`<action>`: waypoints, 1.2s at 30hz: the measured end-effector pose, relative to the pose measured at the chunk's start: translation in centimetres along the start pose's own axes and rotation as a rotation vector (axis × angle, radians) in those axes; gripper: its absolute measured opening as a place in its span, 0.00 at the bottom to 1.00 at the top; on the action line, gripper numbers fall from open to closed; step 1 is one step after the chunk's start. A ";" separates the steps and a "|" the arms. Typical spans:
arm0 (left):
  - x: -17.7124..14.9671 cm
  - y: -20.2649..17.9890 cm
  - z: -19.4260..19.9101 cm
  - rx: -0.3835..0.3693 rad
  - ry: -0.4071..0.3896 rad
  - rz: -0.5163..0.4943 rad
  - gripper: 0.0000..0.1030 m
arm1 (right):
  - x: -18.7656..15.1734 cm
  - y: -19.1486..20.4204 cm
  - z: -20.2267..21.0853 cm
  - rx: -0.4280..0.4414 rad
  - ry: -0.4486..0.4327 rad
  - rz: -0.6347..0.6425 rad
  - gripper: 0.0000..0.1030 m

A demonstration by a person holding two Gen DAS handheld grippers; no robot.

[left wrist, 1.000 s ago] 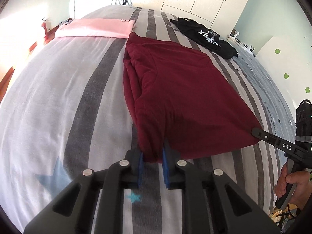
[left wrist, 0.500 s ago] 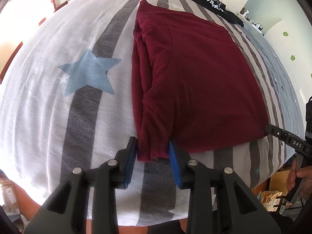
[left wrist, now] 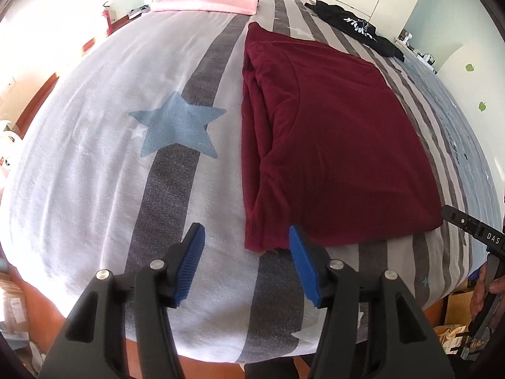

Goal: Fold clothes
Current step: 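Grasp the sweatshirt edge with both grippers side by side, then lift the held edge and fold it over the sweatshirt with both grippers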

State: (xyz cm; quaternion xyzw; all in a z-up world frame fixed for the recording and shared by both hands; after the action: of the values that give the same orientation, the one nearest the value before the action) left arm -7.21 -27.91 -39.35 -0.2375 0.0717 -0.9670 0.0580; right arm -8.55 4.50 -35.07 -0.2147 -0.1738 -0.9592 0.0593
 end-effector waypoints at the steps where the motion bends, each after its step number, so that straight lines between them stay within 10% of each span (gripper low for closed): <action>1: -0.3 0.9 0.0 -0.007 0.002 -0.003 0.51 | 0.0 0.0 -0.4 0.005 0.009 -0.009 0.40; 4: -0.3 0.8 -0.7 -0.023 0.003 -0.034 0.51 | 0.2 0.0 -1.6 0.033 0.020 -0.029 0.40; 8: -0.9 -1.3 -1.0 -0.045 0.008 -0.109 0.15 | -0.2 0.3 -2.9 0.051 0.056 -0.012 0.20; 17: 2.5 -2.0 4.6 -0.063 -0.053 -0.075 0.11 | 1.8 1.3 1.4 0.067 0.034 -0.008 0.05; 27: 20.2 -4.3 6.7 -0.094 -0.242 -0.154 0.08 | 17.7 4.0 5.1 0.098 -0.091 0.013 0.05; 36: 29.9 -0.8 -6.5 -0.071 -0.107 -0.050 0.11 | 30.7 1.2 -8.9 0.089 -0.008 -0.038 0.08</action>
State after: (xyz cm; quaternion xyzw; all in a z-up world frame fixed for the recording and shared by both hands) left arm -36.66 -30.76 -31.41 -0.2924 0.0969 -0.9509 0.0289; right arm -39.51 -1.00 -28.95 -0.2126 -0.2208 -0.9506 0.0498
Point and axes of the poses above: each gripper's, at about its wrist camera, not at the fingertips, and z roughly against the way its jaws point, y to its left, x to its top, the point moved 9 cm from there along -z, roughly the way its jaws point, and after that the axes turned 1 degree about -y, right-handed, at the moved point
